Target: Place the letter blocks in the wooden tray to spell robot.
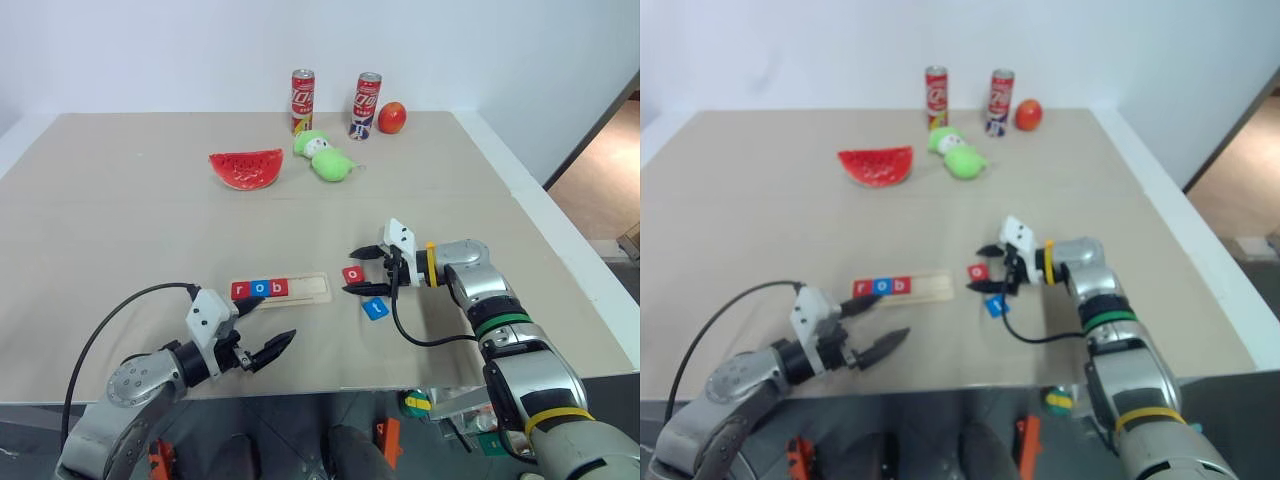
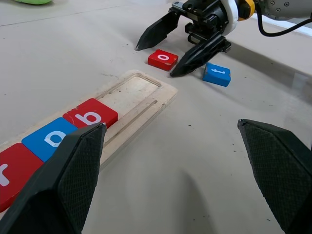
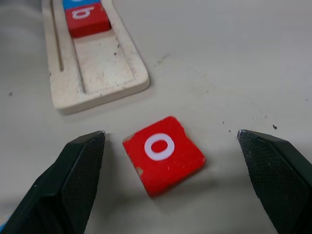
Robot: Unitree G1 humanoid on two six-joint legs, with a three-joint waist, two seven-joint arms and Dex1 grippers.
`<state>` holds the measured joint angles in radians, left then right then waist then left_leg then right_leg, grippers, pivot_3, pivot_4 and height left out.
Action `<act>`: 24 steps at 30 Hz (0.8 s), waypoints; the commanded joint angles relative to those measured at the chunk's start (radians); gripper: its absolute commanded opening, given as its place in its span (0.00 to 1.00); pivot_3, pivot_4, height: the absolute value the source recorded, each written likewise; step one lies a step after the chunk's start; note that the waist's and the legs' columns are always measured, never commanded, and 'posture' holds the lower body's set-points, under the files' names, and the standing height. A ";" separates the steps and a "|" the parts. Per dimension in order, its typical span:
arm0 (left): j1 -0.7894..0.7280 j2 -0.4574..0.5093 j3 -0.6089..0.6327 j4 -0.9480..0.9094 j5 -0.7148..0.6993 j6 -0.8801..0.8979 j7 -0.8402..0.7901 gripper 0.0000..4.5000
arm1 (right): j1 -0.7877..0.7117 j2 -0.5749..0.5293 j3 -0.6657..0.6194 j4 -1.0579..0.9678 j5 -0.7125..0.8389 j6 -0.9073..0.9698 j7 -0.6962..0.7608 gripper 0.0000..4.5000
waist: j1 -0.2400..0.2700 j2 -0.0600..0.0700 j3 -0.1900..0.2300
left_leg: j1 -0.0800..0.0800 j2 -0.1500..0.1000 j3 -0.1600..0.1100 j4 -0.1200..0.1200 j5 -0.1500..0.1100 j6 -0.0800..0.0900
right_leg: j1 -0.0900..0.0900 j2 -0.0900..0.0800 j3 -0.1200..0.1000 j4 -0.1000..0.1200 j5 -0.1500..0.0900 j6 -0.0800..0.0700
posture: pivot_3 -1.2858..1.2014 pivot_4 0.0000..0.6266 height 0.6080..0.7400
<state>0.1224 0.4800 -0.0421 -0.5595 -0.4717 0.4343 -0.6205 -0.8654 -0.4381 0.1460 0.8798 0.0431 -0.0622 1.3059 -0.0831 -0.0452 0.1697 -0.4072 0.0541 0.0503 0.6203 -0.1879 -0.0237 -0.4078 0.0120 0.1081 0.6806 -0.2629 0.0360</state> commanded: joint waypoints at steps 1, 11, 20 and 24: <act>0.013 -0.001 0.010 -0.028 -0.008 -0.021 -0.007 1.00 | 0.031 0.022 -0.054 -0.093 0.005 0.094 -0.195 0.67 | 0.001 0.000 0.000 | 0.000 0.000 0.000 0.000 0.000 0.000 | 0.000 0.000 0.000 0.000 0.000 0.000 | 0.52 0.24 1.00; 0.005 0.001 0.008 -0.022 -0.012 -0.015 -0.012 1.00 | 0.119 -0.006 -0.034 -0.244 0.001 0.149 -0.227 0.37 | 0.001 0.000 0.000 | 0.000 0.000 0.000 0.000 0.000 0.000 | 0.000 0.000 0.000 0.000 -0.001 0.001 | 0.52 0.24 1.00; 0.021 -0.004 0.026 -0.021 0.013 -0.041 0.007 1.00 | 0.106 -0.006 -0.054 -0.531 0.038 0.333 -0.310 0.37 | 0.000 0.001 0.000 | -0.001 0.000 0.000 0.000 0.000 0.000 | -0.001 0.000 0.001 0.000 -0.001 0.001 | 0.52 0.24 1.00; 0.040 -0.021 0.041 -0.026 0.022 -0.063 0.037 1.00 | 0.157 0.033 -0.031 -0.775 0.055 0.515 -0.392 0.37 | 0.002 0.000 0.000 | -0.002 0.001 -0.001 -0.002 -0.001 -0.001 | -0.002 0.000 0.000 0.000 -0.002 0.000 | 0.52 0.24 1.00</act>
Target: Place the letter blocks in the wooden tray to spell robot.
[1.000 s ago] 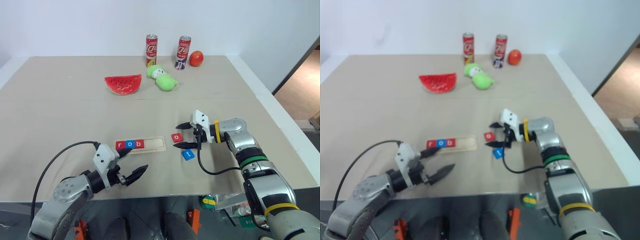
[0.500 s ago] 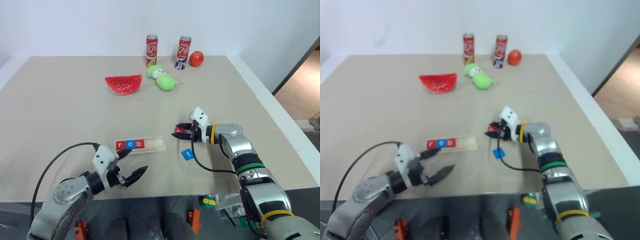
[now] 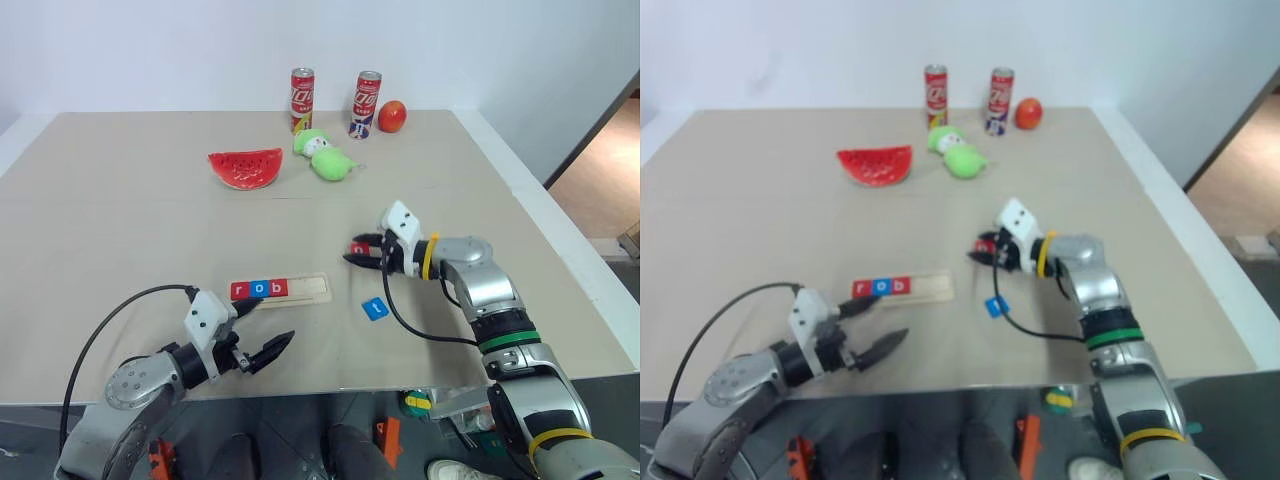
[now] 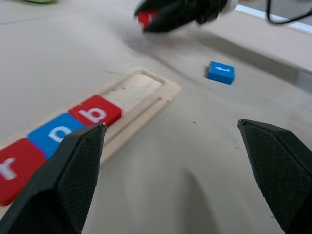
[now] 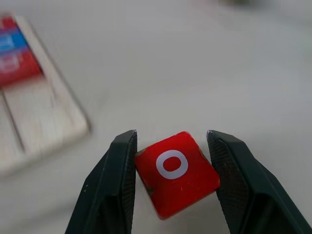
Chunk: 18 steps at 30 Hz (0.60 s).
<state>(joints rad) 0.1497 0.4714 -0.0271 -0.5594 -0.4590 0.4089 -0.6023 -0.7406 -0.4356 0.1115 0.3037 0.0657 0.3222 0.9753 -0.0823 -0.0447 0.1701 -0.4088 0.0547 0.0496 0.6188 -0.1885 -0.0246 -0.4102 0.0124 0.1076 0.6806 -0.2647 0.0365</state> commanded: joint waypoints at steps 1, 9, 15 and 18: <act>0.020 -0.018 0.028 -0.028 0.013 -0.047 0.024 1.00 | 0.062 0.054 0.026 -0.283 0.035 0.186 -0.091 0.37 | 0.002 -0.001 -0.001 | 0.000 0.000 -0.001 0.000 0.000 -0.001 | 0.000 0.000 -0.001 0.000 -0.001 -0.001 | 0.52 0.24 1.00; 0.016 -0.061 0.039 -0.022 -0.010 -0.046 0.050 1.00 | 0.163 0.186 0.166 -0.375 0.003 0.283 -0.226 0.37 | 0.004 -0.001 -0.001 | -0.004 0.001 -0.002 0.001 -0.003 -0.005 | -0.002 0.000 -0.003 0.000 -0.004 -0.001 | 0.52 0.24 1.00; 0.013 -0.057 0.037 -0.025 -0.011 -0.042 0.050 1.00 | 0.150 0.188 0.179 -0.329 0.005 0.260 -0.231 0.37 | 0.004 -0.001 -0.001 | -0.005 -0.001 -0.002 0.003 -0.003 -0.005 | -0.002 -0.001 -0.003 0.000 -0.003 0.000 | 0.52 0.24 1.00; 0.015 -0.056 0.036 -0.028 -0.009 -0.041 0.051 1.00 | 0.155 0.194 0.186 -0.325 0.010 0.264 -0.235 0.37 | 0.004 -0.001 -0.001 | -0.005 0.000 -0.002 0.003 -0.003 -0.005 | -0.002 0.000 -0.003 0.000 -0.003 0.000 | 0.52 0.24 1.00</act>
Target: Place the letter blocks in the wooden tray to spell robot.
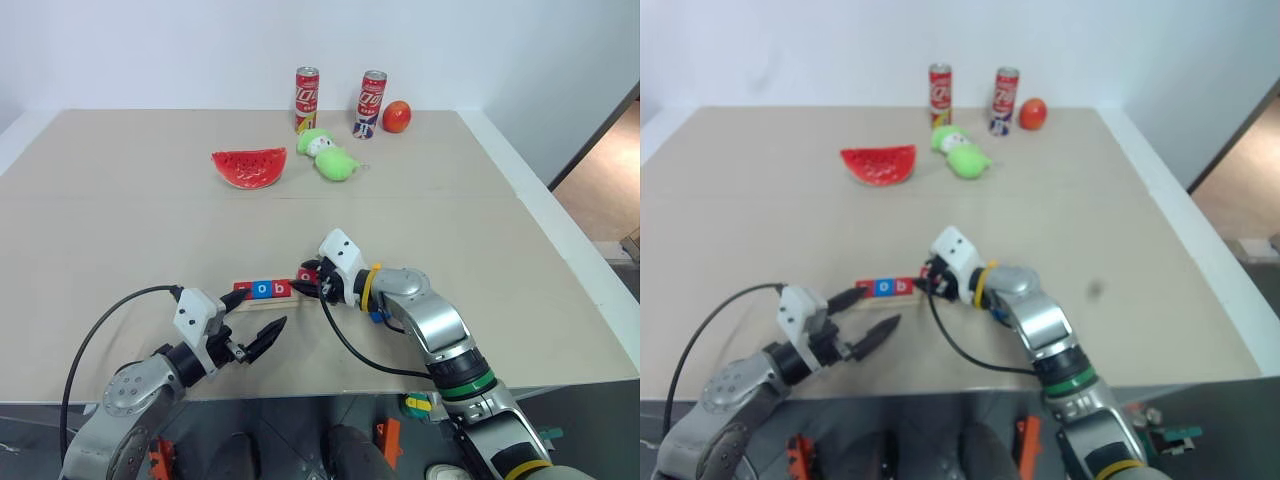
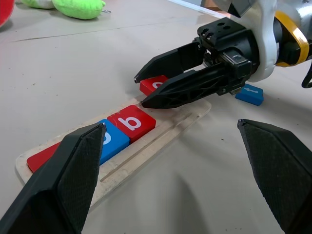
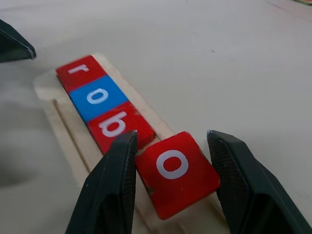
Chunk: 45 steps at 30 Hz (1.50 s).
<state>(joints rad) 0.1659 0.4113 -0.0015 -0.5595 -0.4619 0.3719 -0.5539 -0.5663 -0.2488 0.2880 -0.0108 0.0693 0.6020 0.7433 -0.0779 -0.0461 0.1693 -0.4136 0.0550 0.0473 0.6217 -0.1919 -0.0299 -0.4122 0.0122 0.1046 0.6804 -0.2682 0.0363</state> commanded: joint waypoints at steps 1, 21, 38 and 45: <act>-0.001 0.005 0.009 -0.029 -0.004 -0.004 0.004 1.00 | -0.018 0.010 0.011 -0.009 0.008 -0.014 -0.005 0.37 | 0.000 0.000 0.000 | 0.000 0.000 0.000 0.000 0.000 0.000 | 0.000 0.000 0.000 0.000 0.000 0.000 | 0.52 0.24 1.00; 0.008 0.006 -0.011 -0.034 0.009 -0.007 0.003 1.00 | 0.005 0.027 0.022 -0.023 0.029 -0.011 0.003 0.37 | 0.000 0.000 0.000 | -0.004 0.001 -0.007 0.000 0.000 0.000 | -0.001 0.001 -0.006 0.000 -0.001 -0.002 | 0.52 0.24 1.00; 0.004 0.012 -0.004 -0.030 -0.002 -0.005 -0.016 1.00 | -0.001 0.069 -0.112 -0.189 0.159 0.062 -0.082 0.99 | 0.000 0.000 0.000 | -0.005 0.001 -0.008 0.001 0.000 0.000 | -0.002 0.001 -0.007 0.000 -0.001 -0.002 | 0.52 0.24 1.00; 0.009 0.026 0.010 -0.036 -0.026 0.004 -0.037 1.00 | 0.116 -0.001 -0.226 -0.256 0.201 0.066 -0.135 0.70 | 0.003 0.000 0.000 | -0.008 -0.001 -0.010 0.002 0.000 0.000 | -0.002 -0.001 -0.009 0.000 -0.001 -0.001 | 0.52 0.24 1.00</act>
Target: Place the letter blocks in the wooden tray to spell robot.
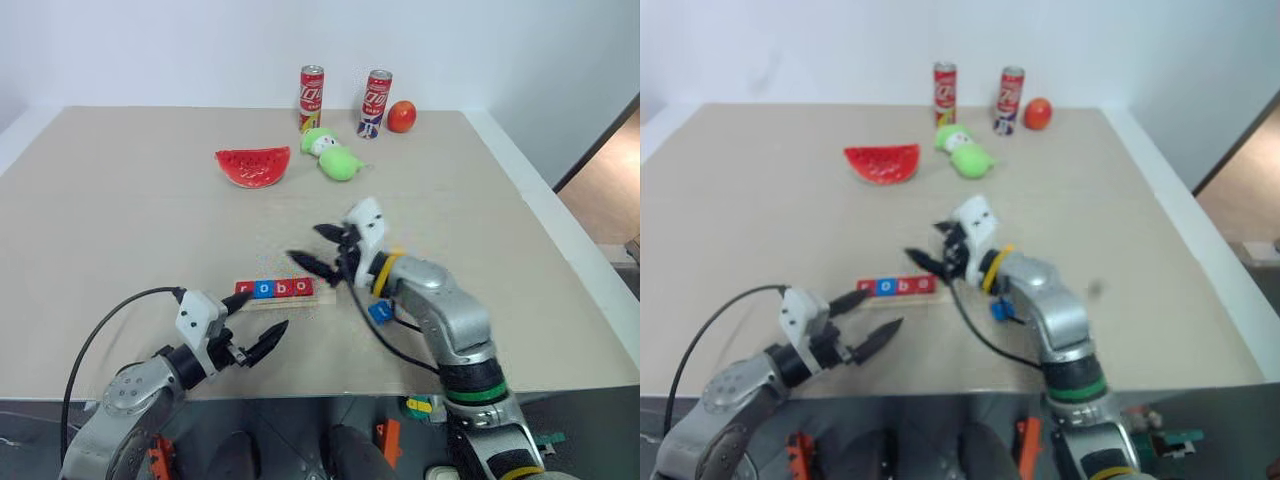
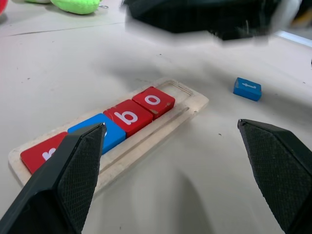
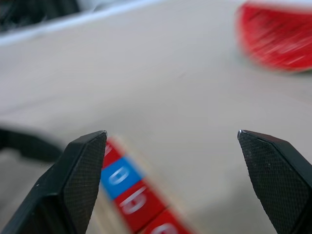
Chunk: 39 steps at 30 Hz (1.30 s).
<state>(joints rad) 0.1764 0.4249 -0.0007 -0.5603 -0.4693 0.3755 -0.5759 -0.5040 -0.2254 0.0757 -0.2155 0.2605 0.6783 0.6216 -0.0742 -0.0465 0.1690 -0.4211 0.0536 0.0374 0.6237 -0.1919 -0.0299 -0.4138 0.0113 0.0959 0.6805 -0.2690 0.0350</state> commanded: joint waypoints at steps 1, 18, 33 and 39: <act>-0.001 0.016 0.009 -0.035 -0.021 0.002 -0.018 1.00 | 0.075 -0.032 -0.009 -0.054 0.004 -0.019 -0.016 0.57 | 0.000 0.000 0.000 | 0.000 0.000 0.001 0.000 0.000 0.000 | -0.001 0.000 0.001 0.000 0.000 0.000 | 0.52 0.24 1.00; -0.027 0.091 -0.013 -0.029 -0.055 0.024 -0.115 1.00 | 0.157 -0.453 -0.179 -0.076 0.220 -0.031 0.330 0.61 | 0.001 0.001 0.001 | -0.001 0.001 0.001 0.002 0.000 0.001 | -0.002 0.001 0.002 0.001 0.001 0.000 | 0.52 0.24 1.00; -0.076 0.208 -0.059 -0.031 -0.113 0.051 -0.324 1.00 | -0.142 -0.546 0.129 0.530 0.001 -0.572 0.904 0.99 | -0.001 0.001 0.001 | 0.002 0.001 0.000 0.006 0.001 0.001 | 0.003 0.002 -0.001 0.001 0.002 0.000 | 0.52 0.24 1.00; -0.096 0.306 -0.073 -0.014 -0.080 0.007 -0.442 1.00 | -0.269 -0.462 0.194 0.817 -0.089 -0.796 0.989 0.99 | 0.000 0.004 0.003 | 0.002 0.000 0.000 0.005 0.001 0.001 | 0.003 0.001 -0.001 0.001 0.001 -0.001 | 0.52 0.24 1.00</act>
<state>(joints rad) 0.0944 0.7256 -0.0792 -0.5537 -0.5495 0.4100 -0.9980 -0.7349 -0.6955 0.2689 0.5491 0.1911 -0.0381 1.5500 -0.0745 -0.0426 0.1719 -0.4190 0.0538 0.0375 0.6286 -0.1914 -0.0284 -0.4106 0.0117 0.0951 0.6810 -0.2676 0.0339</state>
